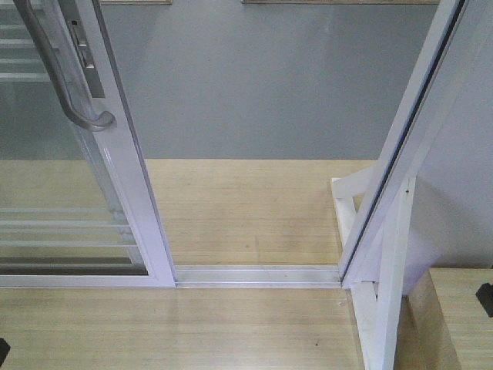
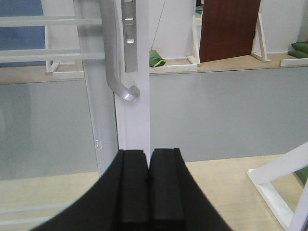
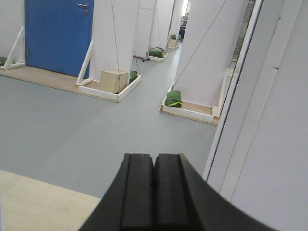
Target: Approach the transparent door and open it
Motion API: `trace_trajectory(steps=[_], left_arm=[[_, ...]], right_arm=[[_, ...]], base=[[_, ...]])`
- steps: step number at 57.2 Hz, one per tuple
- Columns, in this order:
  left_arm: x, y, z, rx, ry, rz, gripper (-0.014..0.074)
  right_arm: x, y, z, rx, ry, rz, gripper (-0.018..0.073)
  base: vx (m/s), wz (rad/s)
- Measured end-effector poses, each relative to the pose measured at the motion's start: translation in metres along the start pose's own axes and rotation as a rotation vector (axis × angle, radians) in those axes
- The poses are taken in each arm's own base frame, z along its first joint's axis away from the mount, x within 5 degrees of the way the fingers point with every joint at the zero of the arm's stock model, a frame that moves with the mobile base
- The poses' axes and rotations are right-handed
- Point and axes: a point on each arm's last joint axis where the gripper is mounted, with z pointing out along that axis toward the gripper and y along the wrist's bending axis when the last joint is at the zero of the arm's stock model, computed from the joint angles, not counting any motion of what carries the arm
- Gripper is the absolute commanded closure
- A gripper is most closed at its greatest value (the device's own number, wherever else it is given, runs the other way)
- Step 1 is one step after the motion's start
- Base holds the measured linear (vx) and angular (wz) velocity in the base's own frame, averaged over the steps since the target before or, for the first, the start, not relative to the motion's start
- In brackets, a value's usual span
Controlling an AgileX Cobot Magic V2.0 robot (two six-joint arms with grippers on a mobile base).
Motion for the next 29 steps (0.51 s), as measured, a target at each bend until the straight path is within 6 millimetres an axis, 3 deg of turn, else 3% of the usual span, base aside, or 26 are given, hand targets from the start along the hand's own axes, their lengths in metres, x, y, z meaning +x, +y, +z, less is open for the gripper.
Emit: trace_trajectory(steps=[18, 24, 29], left_arm=[[0.0, 0.0, 0.0, 0.0, 0.0, 0.0, 0.0596], [0.0, 0.0, 0.0, 0.0, 0.0, 0.0, 0.0596], [0.0, 0.0, 0.0, 0.0, 0.0, 0.0, 0.0596]], right_arm=[[0.003, 0.001, 0.0, -0.008, 0.002, 0.056, 0.0565], [0.021, 0.005, -0.001, -0.014, 0.012, 0.069, 0.0565], [0.048, 0.009, -0.005, -0.017, 0.018, 0.093, 0.0565]], base=[[0.0, 0.0], [0.0, 0.0], [0.0, 0.0]])
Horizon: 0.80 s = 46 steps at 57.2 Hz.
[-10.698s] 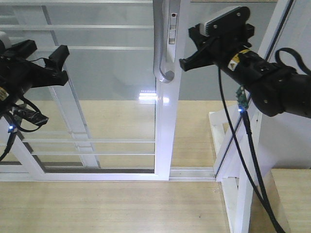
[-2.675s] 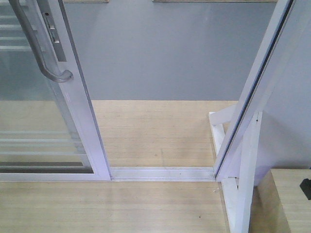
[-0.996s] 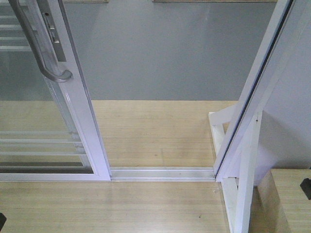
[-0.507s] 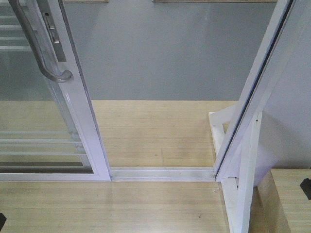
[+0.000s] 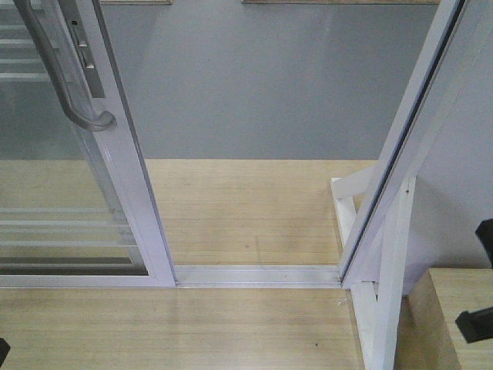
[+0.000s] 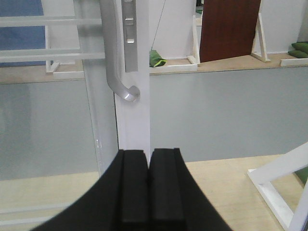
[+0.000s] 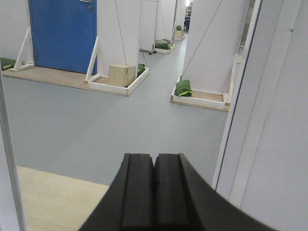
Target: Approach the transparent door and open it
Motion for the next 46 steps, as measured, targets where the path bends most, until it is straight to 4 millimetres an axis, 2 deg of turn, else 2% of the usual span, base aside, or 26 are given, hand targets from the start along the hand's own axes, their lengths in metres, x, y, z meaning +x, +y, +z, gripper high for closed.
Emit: trace_trajectory(steps=[4, 11, 30, 46], left_arm=[[0.0, 0.0, 0.0, 0.0, 0.0, 0.0, 0.0596], [0.0, 0.0, 0.0, 0.0, 0.001, 0.0, 0.0596], [0.001, 0.0, 0.0, 0.0, 0.001, 0.002, 0.0596], [0.001, 0.0, 0.0, -0.001, 0.001, 0.002, 0.0596]], right_arm=[[0.02, 0.001, -0.004, -0.001, -0.001, 0.036, 0.0565], [0.027, 0.002, -0.012, -0.002, -0.007, 0.051, 0.0565], [0.032, -0.007, -0.013, 0.158, 0.042, 0.053, 0.0565], [0.034, -0.007, -0.013, 0.164, 0.062, 0.062, 0.0565]], base=[[0.0, 0.0], [0.0, 0.0], [0.0, 0.0], [0.0, 0.0]])
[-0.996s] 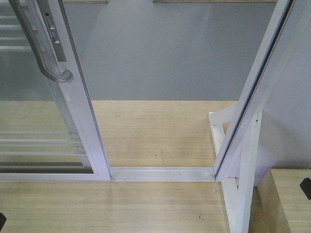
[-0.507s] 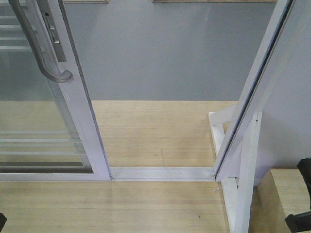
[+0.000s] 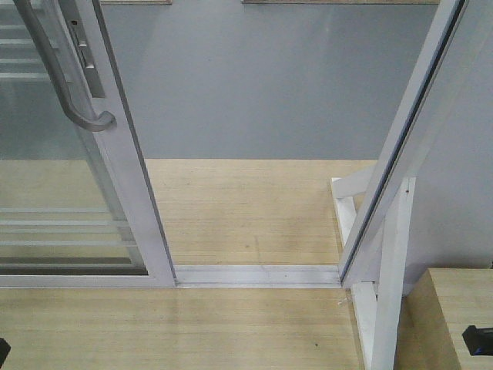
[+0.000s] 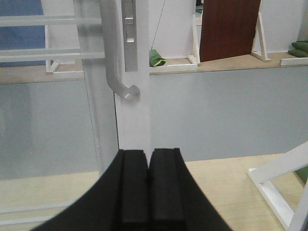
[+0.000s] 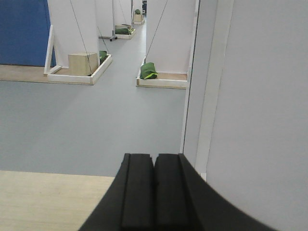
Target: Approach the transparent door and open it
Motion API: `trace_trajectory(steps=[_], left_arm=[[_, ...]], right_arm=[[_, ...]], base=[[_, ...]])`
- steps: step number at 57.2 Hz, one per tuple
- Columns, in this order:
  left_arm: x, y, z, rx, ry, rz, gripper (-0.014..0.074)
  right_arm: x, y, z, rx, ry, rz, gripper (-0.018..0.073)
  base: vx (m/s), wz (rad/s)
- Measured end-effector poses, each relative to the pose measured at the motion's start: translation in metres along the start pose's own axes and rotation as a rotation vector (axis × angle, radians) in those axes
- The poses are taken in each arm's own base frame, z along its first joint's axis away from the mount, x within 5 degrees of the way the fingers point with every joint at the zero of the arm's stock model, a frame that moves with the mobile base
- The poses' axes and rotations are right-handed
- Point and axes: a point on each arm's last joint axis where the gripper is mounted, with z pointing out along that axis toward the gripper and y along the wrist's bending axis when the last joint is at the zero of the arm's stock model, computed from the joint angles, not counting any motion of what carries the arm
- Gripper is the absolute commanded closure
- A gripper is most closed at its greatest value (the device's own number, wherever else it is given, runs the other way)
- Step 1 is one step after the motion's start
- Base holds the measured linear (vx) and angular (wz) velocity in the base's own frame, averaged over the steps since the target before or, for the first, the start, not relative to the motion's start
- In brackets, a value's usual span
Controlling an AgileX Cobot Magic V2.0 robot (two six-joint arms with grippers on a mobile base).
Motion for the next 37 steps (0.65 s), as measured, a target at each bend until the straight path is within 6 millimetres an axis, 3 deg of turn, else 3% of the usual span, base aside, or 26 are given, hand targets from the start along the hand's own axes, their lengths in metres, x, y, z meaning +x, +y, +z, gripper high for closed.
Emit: trace_trajectory(steps=[37], left_arm=[[0.0, 0.0, 0.0, 0.0, 0.0, 0.0, 0.0596]], right_arm=[[0.0005, 0.0, 0.0, 0.0, 0.005, 0.0, 0.0565]], base=[[0.0, 0.0]])
